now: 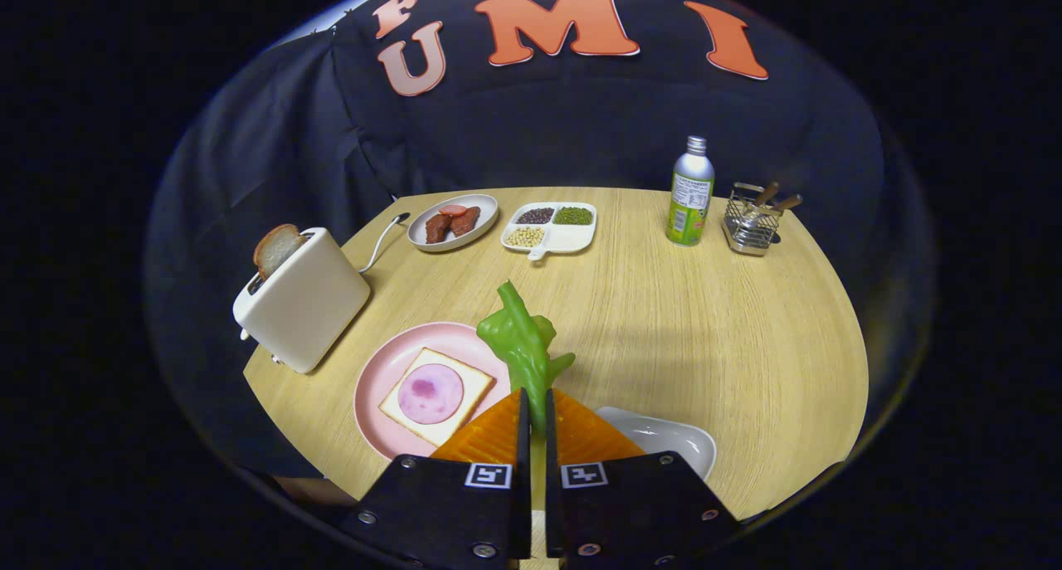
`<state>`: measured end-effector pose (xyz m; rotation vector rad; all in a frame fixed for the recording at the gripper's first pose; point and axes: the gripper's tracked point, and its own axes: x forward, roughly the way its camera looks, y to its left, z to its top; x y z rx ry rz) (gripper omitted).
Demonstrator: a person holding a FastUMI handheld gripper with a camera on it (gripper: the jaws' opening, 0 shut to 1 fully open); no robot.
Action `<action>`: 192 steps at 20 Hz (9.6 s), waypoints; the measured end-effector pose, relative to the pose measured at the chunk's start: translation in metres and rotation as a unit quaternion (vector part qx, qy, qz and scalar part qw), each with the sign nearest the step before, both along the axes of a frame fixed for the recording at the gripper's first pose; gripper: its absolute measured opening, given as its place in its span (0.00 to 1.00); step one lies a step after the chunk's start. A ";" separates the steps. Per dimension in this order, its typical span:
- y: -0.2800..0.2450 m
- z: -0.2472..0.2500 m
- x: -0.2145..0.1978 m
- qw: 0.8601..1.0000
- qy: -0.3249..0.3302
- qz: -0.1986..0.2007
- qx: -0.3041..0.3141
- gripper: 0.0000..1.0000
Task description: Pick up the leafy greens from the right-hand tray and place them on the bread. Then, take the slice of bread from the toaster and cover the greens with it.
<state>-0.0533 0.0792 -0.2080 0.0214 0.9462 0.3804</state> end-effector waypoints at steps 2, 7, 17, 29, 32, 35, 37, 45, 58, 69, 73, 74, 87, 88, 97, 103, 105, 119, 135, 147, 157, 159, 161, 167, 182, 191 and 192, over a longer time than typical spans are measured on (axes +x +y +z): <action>0.015 0.004 0.002 1.000 -0.006 0.018 0.003 0.07; 0.050 -0.004 0.003 0.999 -0.001 0.054 0.003 0.08; 0.077 -0.036 0.008 0.993 -0.016 0.101 -0.055 0.07; 0.120 -0.065 -0.026 0.983 0.035 0.172 -0.058 0.14; 0.125 -0.064 -0.028 0.983 0.043 0.172 -0.052 0.19; 0.131 -0.058 -0.032 0.984 0.060 0.165 -0.034 0.25; 0.132 -0.052 -0.026 0.985 0.053 0.159 -0.032 0.26; 0.164 0.007 -0.002 0.991 0.040 0.126 0.021 0.36; 0.275 0.089 0.025 0.985 0.025 0.154 0.073 0.77; 0.354 0.115 0.026 0.975 0.059 0.190 0.096 0.85; 0.375 0.109 0.026 0.974 0.088 0.185 0.094 0.85; 0.379 0.108 0.028 0.974 0.092 0.184 0.091 0.85; 0.399 0.066 0.043 0.979 0.147 0.140 0.023 0.78; 0.401 0.061 0.045 0.979 0.153 0.136 0.019 0.75; 0.387 0.042 0.056 0.981 0.172 0.090 -0.018 0.36; 0.393 0.051 0.051 0.979 0.171 0.108 0.018 0.15; 0.391 0.059 0.051 0.980 0.167 0.106 0.037 0.13; 0.323 0.150 0.068 0.982 0.072 0.065 0.162 0.12; 0.185 0.141 0.038 0.957 0.044 -0.006 0.285 0.11; 0.132 0.079 -0.001 0.948 0.095 -0.030 0.303 0.11; 0.121 0.024 -0.017 0.936 0.141 -0.049 0.320 0.12; 0.120 0.013 -0.019 0.935 0.147 -0.052 0.318 0.12; 0.120 0.006 -0.021 0.933 0.154 -0.054 0.322 0.12; 0.118 -0.022 -0.020 0.933 0.158 -0.058 0.318 0.12; 0.105 -0.068 -0.012 0.969 0.104 -0.032 0.220 0.22; 0.097 -0.063 -0.005 0.985 0.044 -0.013 0.164 0.48; 0.093 -0.061 0.000 0.989 0.026 -0.013 0.146 0.49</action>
